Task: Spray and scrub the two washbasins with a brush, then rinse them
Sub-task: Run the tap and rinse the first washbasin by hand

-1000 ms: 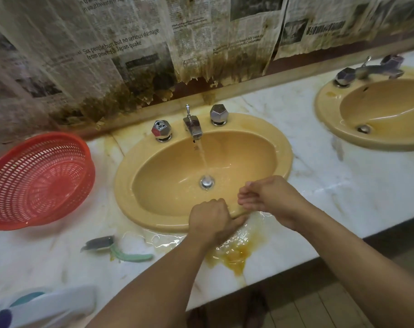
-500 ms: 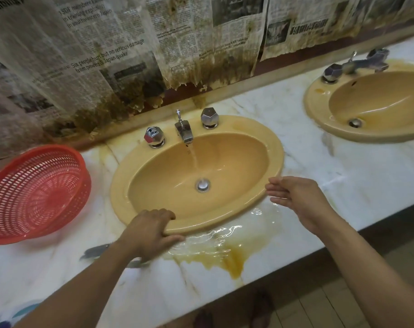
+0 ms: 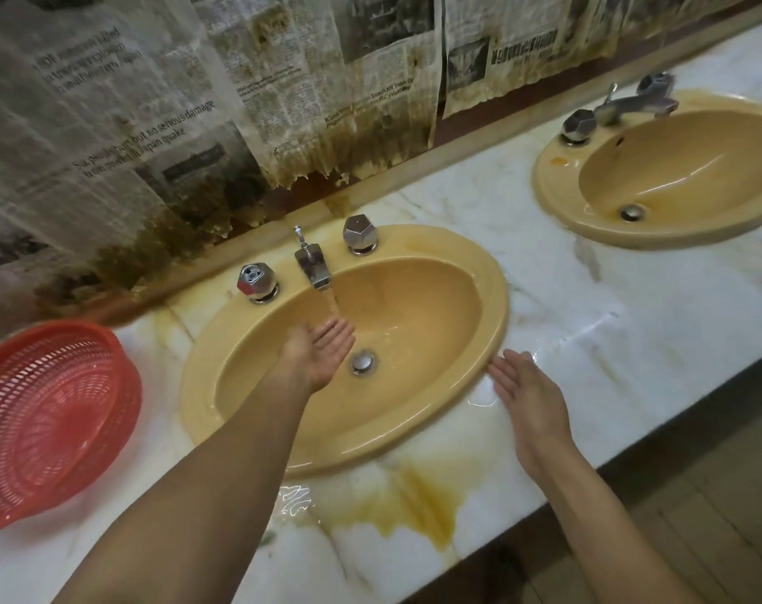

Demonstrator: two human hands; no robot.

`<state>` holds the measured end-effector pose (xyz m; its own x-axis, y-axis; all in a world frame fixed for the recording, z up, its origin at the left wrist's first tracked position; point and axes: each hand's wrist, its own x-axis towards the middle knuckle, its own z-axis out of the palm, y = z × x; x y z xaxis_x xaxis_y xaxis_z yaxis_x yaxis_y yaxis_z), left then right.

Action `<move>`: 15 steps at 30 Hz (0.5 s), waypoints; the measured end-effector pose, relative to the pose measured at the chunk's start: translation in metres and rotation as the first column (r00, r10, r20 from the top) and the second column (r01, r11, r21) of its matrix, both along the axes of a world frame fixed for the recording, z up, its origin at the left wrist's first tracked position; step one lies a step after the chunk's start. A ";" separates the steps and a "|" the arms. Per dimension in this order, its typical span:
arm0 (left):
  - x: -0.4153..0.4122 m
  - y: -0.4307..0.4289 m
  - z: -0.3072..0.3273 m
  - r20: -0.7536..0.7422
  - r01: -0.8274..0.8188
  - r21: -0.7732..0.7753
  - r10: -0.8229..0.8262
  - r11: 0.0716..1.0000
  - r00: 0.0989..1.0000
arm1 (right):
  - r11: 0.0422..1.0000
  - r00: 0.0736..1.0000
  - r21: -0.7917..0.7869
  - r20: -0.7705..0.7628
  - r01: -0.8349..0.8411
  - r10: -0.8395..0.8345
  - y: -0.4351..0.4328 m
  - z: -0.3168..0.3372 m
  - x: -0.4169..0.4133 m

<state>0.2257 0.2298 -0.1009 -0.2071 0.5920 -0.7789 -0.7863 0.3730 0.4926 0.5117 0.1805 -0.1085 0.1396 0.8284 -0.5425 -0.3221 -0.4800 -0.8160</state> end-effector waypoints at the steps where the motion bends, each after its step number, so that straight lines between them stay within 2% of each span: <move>1: 0.003 0.011 0.000 0.029 -0.029 -0.009 0.029 1.000 0.999 | 1.000 0.999 -0.005 -0.027 0.022 -0.022 0.000 -0.002 0.001; 9: 0.008 0.047 0.000 0.080 -0.118 -0.046 0.122 0.992 0.989 | 0.996 0.990 -0.025 -0.113 0.085 -0.087 0.003 -0.008 0.006; 15: 0.004 0.056 -0.002 0.052 -0.077 -0.036 0.079 0.996 0.996 | 0.985 0.974 -0.014 -0.147 0.174 -0.174 -0.004 -0.008 0.005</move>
<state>0.2295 0.2860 -0.1029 -0.2094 0.5487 -0.8094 -0.8385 0.3251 0.4373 0.5168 0.1766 -0.1169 0.2000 0.7979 -0.5687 -0.5169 -0.4071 -0.7530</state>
